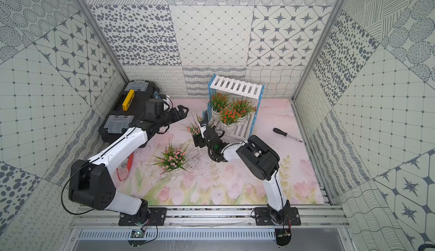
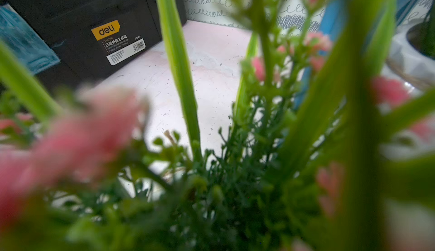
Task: Place the baby's breath potted plants on the rack by color
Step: Pick up the baby's breath potted plant from the center of the board.
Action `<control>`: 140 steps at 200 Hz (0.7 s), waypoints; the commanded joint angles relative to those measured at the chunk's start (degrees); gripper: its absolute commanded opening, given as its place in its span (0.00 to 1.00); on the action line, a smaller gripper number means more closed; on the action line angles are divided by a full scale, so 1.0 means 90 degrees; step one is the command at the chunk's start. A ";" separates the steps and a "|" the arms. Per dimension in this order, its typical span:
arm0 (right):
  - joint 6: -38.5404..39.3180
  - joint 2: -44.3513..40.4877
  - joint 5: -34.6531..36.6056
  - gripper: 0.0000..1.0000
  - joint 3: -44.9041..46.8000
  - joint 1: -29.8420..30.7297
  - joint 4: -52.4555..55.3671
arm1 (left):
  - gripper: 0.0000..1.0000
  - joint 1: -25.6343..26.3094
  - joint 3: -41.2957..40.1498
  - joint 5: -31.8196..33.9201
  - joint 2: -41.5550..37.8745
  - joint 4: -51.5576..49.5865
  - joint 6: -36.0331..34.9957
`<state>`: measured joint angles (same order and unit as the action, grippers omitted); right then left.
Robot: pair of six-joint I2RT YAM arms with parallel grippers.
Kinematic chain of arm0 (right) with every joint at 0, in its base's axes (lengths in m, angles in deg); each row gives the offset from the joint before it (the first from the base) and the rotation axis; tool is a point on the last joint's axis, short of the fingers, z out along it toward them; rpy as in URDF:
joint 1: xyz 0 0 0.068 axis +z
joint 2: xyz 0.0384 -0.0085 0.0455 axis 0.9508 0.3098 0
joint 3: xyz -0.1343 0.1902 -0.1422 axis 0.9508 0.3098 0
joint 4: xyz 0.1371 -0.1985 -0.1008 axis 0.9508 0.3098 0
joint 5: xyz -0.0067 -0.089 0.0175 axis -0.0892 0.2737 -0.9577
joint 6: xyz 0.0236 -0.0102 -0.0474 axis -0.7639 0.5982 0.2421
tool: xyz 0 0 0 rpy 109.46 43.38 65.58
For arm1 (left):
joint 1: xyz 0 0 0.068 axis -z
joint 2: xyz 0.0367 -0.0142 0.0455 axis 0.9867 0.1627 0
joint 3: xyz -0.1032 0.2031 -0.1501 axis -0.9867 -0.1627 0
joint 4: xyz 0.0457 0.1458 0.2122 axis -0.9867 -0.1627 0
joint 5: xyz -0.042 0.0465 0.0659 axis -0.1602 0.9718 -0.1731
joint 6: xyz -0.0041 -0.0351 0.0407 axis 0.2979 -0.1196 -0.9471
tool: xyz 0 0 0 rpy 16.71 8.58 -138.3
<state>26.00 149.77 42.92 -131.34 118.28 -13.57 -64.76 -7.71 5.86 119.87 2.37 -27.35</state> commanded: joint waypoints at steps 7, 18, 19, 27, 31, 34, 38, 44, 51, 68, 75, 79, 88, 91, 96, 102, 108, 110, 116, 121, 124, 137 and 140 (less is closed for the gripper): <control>0.0089 -0.0583 0.0139 0.79 0.0271 0.0037 0.0426 | 0.98 -0.0002 -0.0028 0.0038 -0.0107 0.0221 0.0026; 0.0110 -0.0821 0.0158 0.79 0.0252 0.0038 0.0659 | 0.98 -0.0007 -0.0018 0.0060 -0.0118 0.0197 0.0018; 0.0115 -0.0837 0.0158 0.79 0.0249 0.0038 0.0679 | 0.98 -0.0007 -0.0018 0.0062 -0.0115 0.0199 0.0013; 0.0146 -0.1032 0.0108 0.79 0.0243 0.0038 0.0844 | 0.98 -0.0007 -0.0008 0.0064 -0.0117 0.0184 0.0009; 0.0158 -0.1135 0.0087 0.79 0.0245 0.0038 0.0904 | 0.98 -0.0007 -0.0008 0.0081 -0.0121 0.0171 0.0008; 0.0159 -0.1205 0.0076 0.79 0.0260 0.0043 0.0934 | 0.98 -0.0007 0.0000 0.0079 -0.0129 0.0171 0.0008; 0.0158 -0.1311 0.0059 0.79 0.0266 0.0039 0.0989 | 0.98 -0.0007 0.0001 0.0087 -0.0127 0.0179 0.0008; 0.0159 -0.1454 0.0025 0.78 0.0252 0.0038 0.1139 | 0.98 -0.0007 0.0001 0.0101 -0.0123 0.0163 0.0006; 0.0159 -0.1618 -0.0003 0.78 0.0191 0.0038 0.1397 | 0.98 -0.0007 0.0016 0.0114 -0.0127 0.0147 0.0005; 0.0188 -0.1995 -0.0097 0.78 0.0008 0.0038 0.1982 | 0.98 -0.0008 0.0021 0.0136 -0.0124 0.0129 -0.0003; 0.0214 -0.2164 -0.0135 0.78 -0.0060 0.0038 0.2183 | 0.98 -0.0012 0.0021 0.0140 -0.0128 0.0127 -0.0009; 0.0230 -0.2257 -0.0151 0.78 -0.0110 0.0038 0.2277 | 0.98 -0.0008 0.0022 0.0137 -0.0125 0.0129 0.0006; 0.0260 -0.2447 -0.0201 0.78 -0.0201 0.0038 0.2514 | 0.98 -0.0007 0.0031 0.0131 -0.0112 0.0136 0.0009; 0.0266 -0.2513 -0.0221 0.78 -0.0241 0.0039 0.2569 | 0.98 -0.0007 0.0031 0.0132 -0.0112 0.0141 0.0016; 0.0279 -0.2603 -0.0261 0.78 -0.0308 0.0038 0.2704 | 0.98 -0.0007 0.0031 0.0132 -0.0104 0.0138 0.0018; 0.0300 -0.2718 -0.0285 0.78 -0.0397 0.0038 0.2868 | 0.98 -0.0007 0.0036 0.0129 -0.0114 0.0136 0.0018; 0.0320 -0.2827 -0.0313 0.78 -0.0490 0.0039 0.3011 | 0.98 -0.0007 0.0043 0.0130 -0.0112 0.0140 0.0018; 0.0324 -0.2865 -0.0321 0.78 -0.0527 0.0036 0.3049 | 0.98 -0.0007 0.0041 0.0131 -0.0112 0.0141 0.0018; 0.0351 -0.2980 -0.0330 0.78 -0.0622 0.0033 0.3188 | 0.98 -0.0007 0.0040 0.0126 -0.0122 0.0136 0.0018; 0.0377 -0.3077 -0.0332 0.78 -0.0682 0.0029 0.3257 | 0.98 -0.0007 0.0040 0.0132 -0.0131 0.0139 0.0018; 0.0395 -0.3136 -0.0334 0.78 -0.0711 0.0028 0.3287 | 0.98 -0.0007 0.0040 0.0122 -0.0129 0.0139 0.0018; 0.0478 -0.3356 -0.0365 0.78 -0.0898 0.0000 0.3431 | 0.98 -0.0007 0.0050 0.0100 -0.0124 0.0131 0.0018; 0.0504 -0.3393 -0.0379 0.78 -0.0964 -0.0008 0.3470 | 0.98 -0.0004 0.0050 0.0100 -0.0128 0.0130 0.0018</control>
<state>28.34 124.13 40.67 -135.37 118.36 17.68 -64.76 -7.82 6.32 119.32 2.37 -27.35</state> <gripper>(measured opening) 0.865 0.983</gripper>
